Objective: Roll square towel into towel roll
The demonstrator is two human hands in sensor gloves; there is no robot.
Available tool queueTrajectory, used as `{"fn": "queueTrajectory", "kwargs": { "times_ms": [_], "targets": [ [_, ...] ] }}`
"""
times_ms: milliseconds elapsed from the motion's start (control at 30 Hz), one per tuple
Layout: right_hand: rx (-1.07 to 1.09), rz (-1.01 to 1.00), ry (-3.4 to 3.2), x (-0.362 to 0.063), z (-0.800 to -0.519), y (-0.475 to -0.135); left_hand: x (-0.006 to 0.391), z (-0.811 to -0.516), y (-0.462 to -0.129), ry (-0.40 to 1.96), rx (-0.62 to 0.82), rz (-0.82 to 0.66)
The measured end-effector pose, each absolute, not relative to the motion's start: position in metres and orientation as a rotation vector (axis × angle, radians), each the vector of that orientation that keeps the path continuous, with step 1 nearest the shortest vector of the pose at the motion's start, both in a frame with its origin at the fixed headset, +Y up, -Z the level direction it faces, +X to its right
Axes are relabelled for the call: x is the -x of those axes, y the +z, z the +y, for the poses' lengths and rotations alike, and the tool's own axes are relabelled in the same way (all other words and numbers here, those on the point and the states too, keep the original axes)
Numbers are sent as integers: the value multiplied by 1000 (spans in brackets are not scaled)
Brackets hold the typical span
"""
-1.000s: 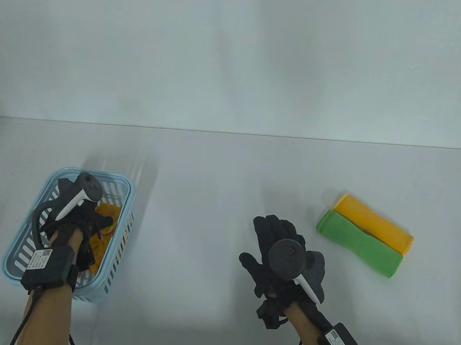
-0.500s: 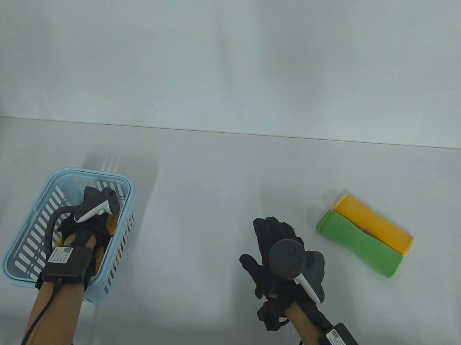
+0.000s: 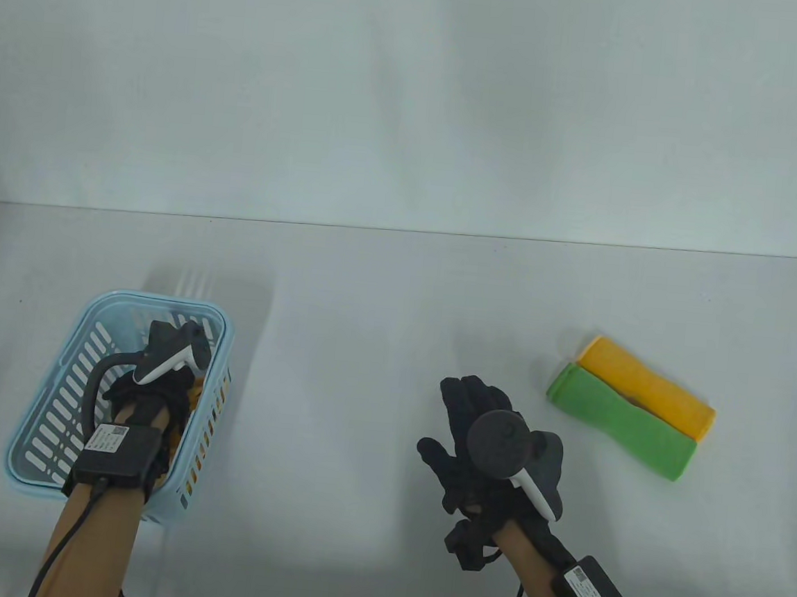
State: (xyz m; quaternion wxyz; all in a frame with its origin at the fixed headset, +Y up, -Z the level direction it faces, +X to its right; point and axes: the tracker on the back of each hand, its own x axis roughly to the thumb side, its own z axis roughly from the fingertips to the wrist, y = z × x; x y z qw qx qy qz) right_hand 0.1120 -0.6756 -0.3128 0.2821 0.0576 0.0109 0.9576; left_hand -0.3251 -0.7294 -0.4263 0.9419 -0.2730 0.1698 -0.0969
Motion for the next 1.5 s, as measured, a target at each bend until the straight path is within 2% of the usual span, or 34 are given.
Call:
{"fn": "queueTrajectory", "kwargs": {
  "times_ms": [233,367,933,1233,1333,1500],
  "targets": [
    [-117,37,2528,-119,-676,-317,330,-717,-426,-141,513,369],
    [-102,43,2509,-123,-676,-319,335,-700,-421,-66,429,391],
    [-94,34,2468,-128,-672,-318,343,-564,-371,187,46,387],
    [-84,28,2450,-131,-673,-318,320,-488,-345,488,-194,233],
    [-79,30,2446,-132,-673,-318,306,-473,-343,615,-214,155],
    [-59,27,2429,-136,-673,-319,278,-466,-346,799,-195,16]
  ]
}}
